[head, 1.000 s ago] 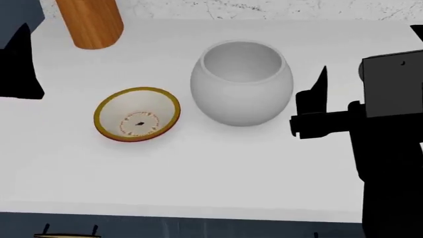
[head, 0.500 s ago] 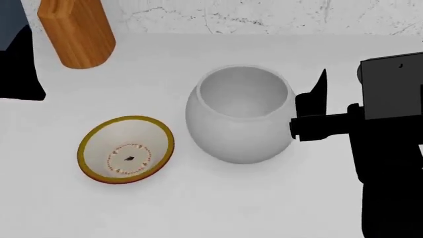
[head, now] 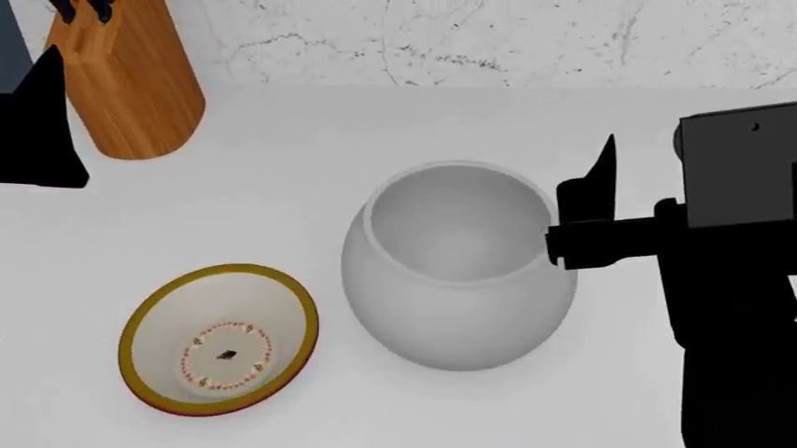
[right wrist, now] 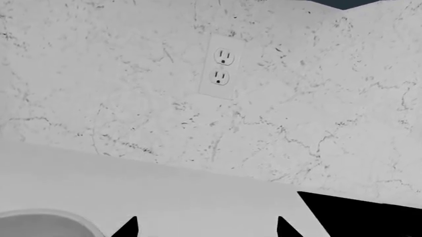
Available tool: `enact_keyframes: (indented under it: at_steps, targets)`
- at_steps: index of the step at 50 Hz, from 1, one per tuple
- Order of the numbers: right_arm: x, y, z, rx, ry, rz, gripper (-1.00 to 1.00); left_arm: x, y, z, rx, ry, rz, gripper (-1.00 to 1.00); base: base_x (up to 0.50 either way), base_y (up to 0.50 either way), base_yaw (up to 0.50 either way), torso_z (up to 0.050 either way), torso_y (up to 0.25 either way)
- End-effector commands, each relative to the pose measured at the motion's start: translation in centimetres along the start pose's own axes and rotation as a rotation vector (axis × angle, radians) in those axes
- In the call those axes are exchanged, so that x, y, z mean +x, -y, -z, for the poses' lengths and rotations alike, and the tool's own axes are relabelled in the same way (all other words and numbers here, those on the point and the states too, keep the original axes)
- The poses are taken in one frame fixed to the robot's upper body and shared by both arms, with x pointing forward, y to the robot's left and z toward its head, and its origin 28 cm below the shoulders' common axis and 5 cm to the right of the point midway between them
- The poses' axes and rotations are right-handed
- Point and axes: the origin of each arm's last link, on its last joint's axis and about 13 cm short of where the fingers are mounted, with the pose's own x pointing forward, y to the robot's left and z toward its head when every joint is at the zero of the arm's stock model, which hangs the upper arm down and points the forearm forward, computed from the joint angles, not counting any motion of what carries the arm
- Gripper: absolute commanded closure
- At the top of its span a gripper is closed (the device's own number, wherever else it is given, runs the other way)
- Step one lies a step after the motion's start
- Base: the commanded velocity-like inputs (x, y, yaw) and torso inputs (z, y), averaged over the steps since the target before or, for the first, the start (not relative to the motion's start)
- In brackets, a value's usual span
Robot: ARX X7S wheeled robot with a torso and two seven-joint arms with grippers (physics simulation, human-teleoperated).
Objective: Stack the bowls from largest to smallest.
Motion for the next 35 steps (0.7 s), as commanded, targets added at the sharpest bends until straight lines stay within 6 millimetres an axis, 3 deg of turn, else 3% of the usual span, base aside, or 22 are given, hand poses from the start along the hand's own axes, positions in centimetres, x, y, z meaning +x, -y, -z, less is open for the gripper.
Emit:
enact_keyframes:
  at_steps: [1, 9, 21, 35]
  targets:
    - [-0.1, 0.0, -0.4, -0.001, -0.022, -0.006, -1.0, 0.1, 0.0, 0.2, -0.003, -0.003, 0.002, -1.0, 0.0, 0.0, 0.0, 0.0, 0.0]
    - [-0.3, 0.2, -2.1, 0.016, -0.108, -0.03, -1.0, 0.0, -0.1, 0.5, -0.007, -0.008, 0.003, -1.0, 0.0, 0.0, 0.0, 0.0, 0.0]
    - [0.4, 0.7, -8.8, 0.056, -0.327, -0.244, -1.0, -0.2, 0.1, 1.0, -0.013, -0.014, 0.013, -1.0, 0.0, 0.0, 0.0, 0.0, 0.0]
    - [2.4, 0.7, -13.6, 0.06, -0.516, -0.361, -1.0, -0.2, -0.3, 1.6, -0.024, -0.015, 0.009, -1.0, 0.0, 0.0, 0.0, 0.0, 0.0]
